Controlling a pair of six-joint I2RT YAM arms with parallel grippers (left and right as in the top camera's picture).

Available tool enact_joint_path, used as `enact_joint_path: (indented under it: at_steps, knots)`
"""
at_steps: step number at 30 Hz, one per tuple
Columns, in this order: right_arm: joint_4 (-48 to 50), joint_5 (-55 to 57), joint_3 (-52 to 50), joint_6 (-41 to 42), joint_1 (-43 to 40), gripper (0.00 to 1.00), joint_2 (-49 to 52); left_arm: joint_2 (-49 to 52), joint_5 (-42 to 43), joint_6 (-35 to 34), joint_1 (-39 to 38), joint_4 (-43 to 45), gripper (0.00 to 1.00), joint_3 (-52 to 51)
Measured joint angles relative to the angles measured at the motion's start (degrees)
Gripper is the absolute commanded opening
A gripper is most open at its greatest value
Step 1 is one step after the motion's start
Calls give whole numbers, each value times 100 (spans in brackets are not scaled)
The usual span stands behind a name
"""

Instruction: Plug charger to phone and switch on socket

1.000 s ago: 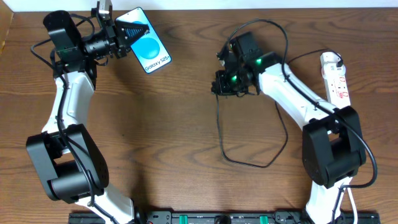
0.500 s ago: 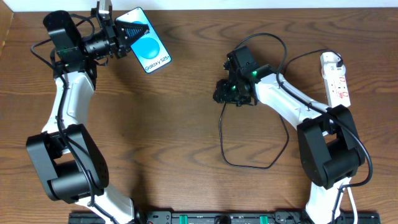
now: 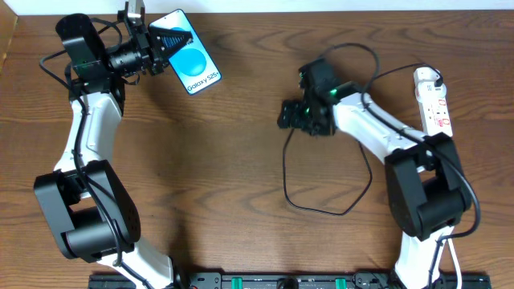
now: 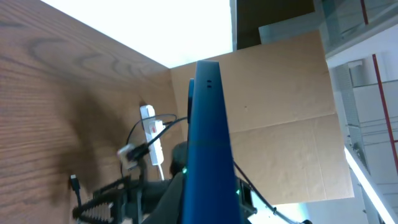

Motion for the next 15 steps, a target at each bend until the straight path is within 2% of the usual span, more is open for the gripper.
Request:
enact_joint_path:
  at_steps: [5, 6, 9, 13, 15]
  knots:
    - [-33, 262, -4, 138, 133, 83, 109, 0, 0, -2, 0, 0, 7, 0]
    - [-13, 238, -4, 188, 129, 79, 109, 0, 0, 0, 0, 0, 7, 0]
    - [-15, 79, -4, 498, 74, 56, 111, -2, 0, 0, 0, 0, 7, 0]
    - [234, -264, -44, 1075, -103, 41, 114, -2, 0, 0, 0, 0, 7, 0]
    - [522, -476, -129, 1307, -177, 40, 114, 0, -2, -2, 0, 0, 7, 0]
